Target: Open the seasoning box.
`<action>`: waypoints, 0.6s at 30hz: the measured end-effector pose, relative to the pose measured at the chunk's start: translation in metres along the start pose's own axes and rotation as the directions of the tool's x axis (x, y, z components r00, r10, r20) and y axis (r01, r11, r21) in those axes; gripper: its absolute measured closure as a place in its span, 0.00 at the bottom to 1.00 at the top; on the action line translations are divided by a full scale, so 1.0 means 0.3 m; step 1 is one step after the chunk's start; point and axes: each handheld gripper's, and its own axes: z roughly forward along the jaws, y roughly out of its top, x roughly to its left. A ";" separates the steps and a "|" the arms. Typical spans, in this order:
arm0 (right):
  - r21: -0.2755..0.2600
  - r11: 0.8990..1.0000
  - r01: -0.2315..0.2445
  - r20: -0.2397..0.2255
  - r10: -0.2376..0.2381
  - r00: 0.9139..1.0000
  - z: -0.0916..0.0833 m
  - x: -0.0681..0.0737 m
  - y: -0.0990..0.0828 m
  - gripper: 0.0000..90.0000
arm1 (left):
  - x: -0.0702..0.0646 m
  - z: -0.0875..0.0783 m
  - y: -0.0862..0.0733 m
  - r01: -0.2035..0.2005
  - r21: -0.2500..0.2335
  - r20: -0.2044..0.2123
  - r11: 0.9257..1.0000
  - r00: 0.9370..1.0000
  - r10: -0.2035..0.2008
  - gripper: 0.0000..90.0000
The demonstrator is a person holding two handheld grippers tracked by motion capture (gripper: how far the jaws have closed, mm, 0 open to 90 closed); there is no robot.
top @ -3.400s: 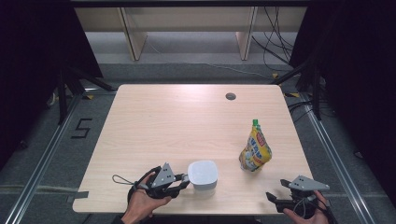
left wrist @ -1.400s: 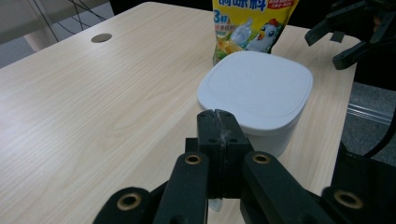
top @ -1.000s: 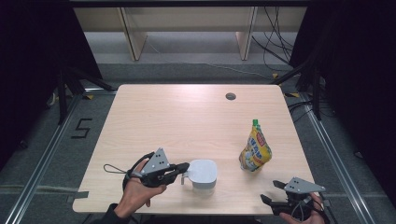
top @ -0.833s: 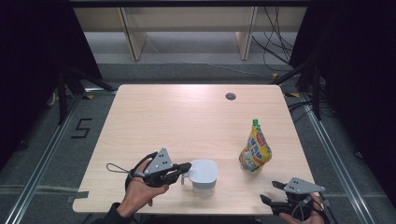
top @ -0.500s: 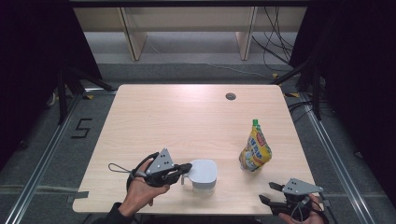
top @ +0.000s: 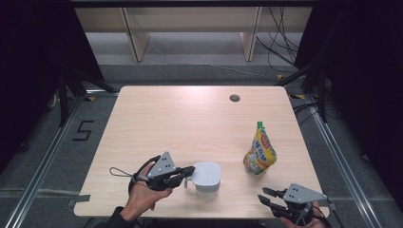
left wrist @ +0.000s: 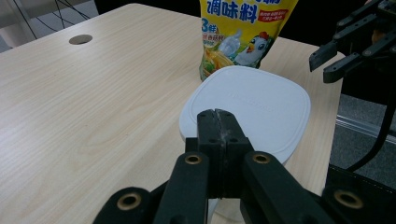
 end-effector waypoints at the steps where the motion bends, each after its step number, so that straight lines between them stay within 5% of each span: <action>1: -0.012 1.000 0.000 0.002 0.000 1.000 0.001 0.005 0.005 0.79 | 0.000 0.000 0.000 0.000 0.000 0.000 1.000 1.000 0.000 0.99; 18: -0.086 0.996 0.031 -0.049 -0.036 0.998 0.086 0.040 0.085 0.94 | 0.001 -0.004 -0.007 -0.001 -0.008 -0.005 1.000 1.000 0.001 0.99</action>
